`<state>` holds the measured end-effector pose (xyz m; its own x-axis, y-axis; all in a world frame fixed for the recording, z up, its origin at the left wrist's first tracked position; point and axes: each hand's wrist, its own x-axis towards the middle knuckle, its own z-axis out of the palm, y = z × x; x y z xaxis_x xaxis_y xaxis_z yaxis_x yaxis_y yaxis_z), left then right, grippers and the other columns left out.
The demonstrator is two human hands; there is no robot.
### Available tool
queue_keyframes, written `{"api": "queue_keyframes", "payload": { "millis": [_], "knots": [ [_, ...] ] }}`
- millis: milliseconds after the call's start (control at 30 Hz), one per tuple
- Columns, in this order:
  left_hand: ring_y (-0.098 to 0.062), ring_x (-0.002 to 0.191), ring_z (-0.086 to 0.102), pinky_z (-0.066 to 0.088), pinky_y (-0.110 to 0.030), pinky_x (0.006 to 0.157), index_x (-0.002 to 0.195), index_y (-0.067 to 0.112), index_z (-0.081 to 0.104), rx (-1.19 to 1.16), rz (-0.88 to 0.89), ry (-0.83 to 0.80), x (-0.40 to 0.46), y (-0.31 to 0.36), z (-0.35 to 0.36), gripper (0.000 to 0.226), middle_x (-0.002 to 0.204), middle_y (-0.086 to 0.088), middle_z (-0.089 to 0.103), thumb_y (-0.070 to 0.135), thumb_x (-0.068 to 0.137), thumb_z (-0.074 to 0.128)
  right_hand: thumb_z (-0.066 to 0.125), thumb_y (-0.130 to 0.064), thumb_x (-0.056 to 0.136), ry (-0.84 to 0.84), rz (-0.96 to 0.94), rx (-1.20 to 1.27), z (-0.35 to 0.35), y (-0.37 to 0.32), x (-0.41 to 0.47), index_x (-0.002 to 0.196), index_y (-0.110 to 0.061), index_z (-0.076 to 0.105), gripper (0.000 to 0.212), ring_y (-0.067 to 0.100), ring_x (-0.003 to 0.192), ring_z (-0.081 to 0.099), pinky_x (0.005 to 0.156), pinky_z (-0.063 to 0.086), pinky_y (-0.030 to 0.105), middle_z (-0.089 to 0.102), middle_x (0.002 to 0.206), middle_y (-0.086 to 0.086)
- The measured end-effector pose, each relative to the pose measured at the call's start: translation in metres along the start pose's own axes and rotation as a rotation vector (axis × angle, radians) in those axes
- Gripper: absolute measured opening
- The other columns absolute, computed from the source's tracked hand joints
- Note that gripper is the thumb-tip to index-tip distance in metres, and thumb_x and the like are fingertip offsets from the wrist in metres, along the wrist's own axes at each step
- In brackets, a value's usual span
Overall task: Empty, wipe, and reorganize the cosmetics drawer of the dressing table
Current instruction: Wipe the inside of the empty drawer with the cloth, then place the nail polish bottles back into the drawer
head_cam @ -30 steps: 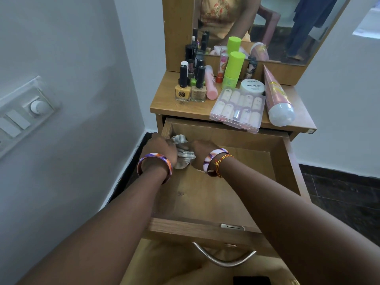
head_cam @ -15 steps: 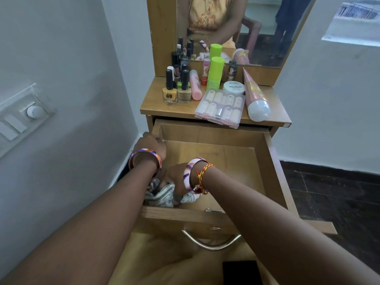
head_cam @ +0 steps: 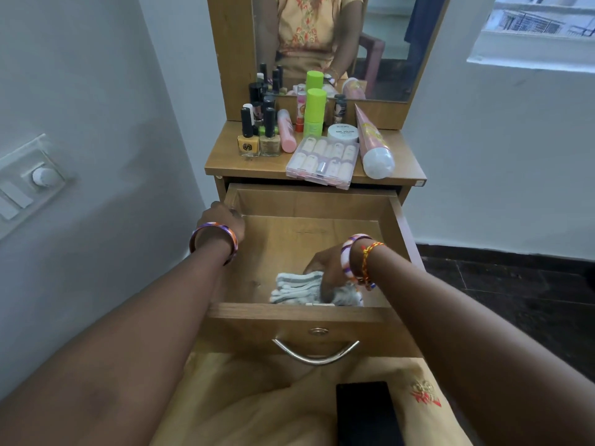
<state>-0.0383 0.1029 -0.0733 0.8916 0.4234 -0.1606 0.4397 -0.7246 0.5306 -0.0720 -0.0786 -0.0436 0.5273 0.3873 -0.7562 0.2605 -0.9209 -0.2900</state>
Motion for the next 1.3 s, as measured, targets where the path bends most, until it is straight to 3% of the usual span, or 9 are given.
{"api": "queue_keyframes", "payload": {
  "millis": [233,400,667,733,833,967,1067,1200,1300],
  "knots": [
    [-0.040,0.114,0.053,0.042,-0.041,0.090,0.124,-0.004,0.049,0.045,0.002,0.010,0.000,0.000,0.000,0.038,0.126,-0.024,0.054,0.019,0.098,0.032,0.064,-0.016,0.078,0.088,0.353,-0.501,0.001,0.048,-0.016,0.129,-0.014,0.055,0.052,0.022,0.112,0.060,0.093,0.053,0.033,0.061,0.122,0.002],
    [-0.039,0.111,0.054,0.043,-0.042,0.090,0.122,-0.003,0.050,0.040,0.002,0.019,0.000,-0.004,0.002,0.038,0.121,-0.024,0.056,0.021,0.099,0.031,0.060,-0.013,0.082,0.088,0.369,-0.496,0.007,0.021,-0.025,0.101,-0.007,0.068,0.021,0.020,0.088,0.060,0.087,0.052,0.029,0.068,0.080,0.003],
    [-0.043,0.121,0.045,0.040,-0.048,0.098,0.124,-0.007,0.045,0.209,0.137,0.137,-0.006,0.001,0.002,0.039,0.128,-0.028,0.048,0.016,0.092,0.046,0.060,-0.003,0.081,0.192,-0.040,0.093,0.017,0.015,-0.013,0.126,-0.009,0.054,0.045,0.023,0.099,0.056,0.081,0.048,0.028,0.060,0.125,0.009],
    [-0.043,0.120,0.044,0.039,-0.047,0.098,0.124,-0.005,0.048,0.272,0.223,0.194,-0.009,0.007,-0.001,0.040,0.126,-0.028,0.050,0.018,0.092,0.048,0.062,0.001,0.081,0.240,-0.129,0.322,0.016,0.016,-0.016,0.129,-0.006,0.050,0.050,0.021,0.099,0.053,0.074,0.045,0.025,0.057,0.119,0.008],
    [-0.034,0.110,0.055,0.045,-0.036,0.088,0.116,0.003,0.061,0.102,0.447,0.194,-0.016,0.023,-0.008,0.030,0.117,-0.018,0.062,0.019,0.092,0.051,0.060,0.009,0.082,0.258,-0.290,0.580,0.006,0.028,-0.031,0.102,-0.008,0.060,0.027,0.013,0.080,0.064,0.066,0.053,0.023,0.065,0.097,0.011],
    [-0.016,0.077,0.063,0.055,-0.018,0.065,0.097,0.011,0.070,-0.438,0.515,-0.182,-0.040,0.068,-0.015,0.025,0.091,-0.005,0.068,0.024,0.096,0.049,0.061,0.014,0.076,0.388,-0.516,0.931,-0.015,0.064,-0.052,0.086,-0.012,0.062,0.027,0.004,0.065,0.069,0.065,0.057,0.020,0.072,0.074,-0.003],
    [-0.017,0.072,0.062,0.054,-0.023,0.057,0.088,0.017,0.065,-0.815,0.372,-0.493,-0.058,0.106,-0.017,0.035,0.083,-0.004,0.066,0.038,0.098,0.039,0.061,0.003,0.070,0.496,-0.666,1.245,-0.029,0.094,-0.069,0.096,-0.012,0.065,0.030,0.013,0.076,0.071,0.073,0.058,0.026,0.074,0.085,0.001],
    [-0.019,0.086,0.064,0.056,-0.029,0.070,0.112,0.020,0.062,-1.016,0.347,-0.729,-0.065,0.154,-0.009,0.053,0.104,-0.006,0.068,0.056,0.095,0.028,0.079,-0.010,0.063,0.554,-0.737,1.564,-0.051,0.124,-0.079,0.118,-0.006,0.056,0.060,0.022,0.087,0.070,0.080,0.058,0.034,0.070,0.100,0.009],
    [-0.024,0.098,0.064,0.056,-0.034,0.078,0.130,0.009,0.051,-1.035,0.403,-0.714,-0.065,0.191,0.000,0.046,0.119,-0.013,0.063,0.038,0.095,0.046,0.066,-0.019,0.071,0.645,-0.689,1.747,-0.068,0.137,-0.081,0.115,-0.007,0.057,0.046,0.021,0.086,0.069,0.083,0.056,0.035,0.068,0.102,0.010]
  ]
}}
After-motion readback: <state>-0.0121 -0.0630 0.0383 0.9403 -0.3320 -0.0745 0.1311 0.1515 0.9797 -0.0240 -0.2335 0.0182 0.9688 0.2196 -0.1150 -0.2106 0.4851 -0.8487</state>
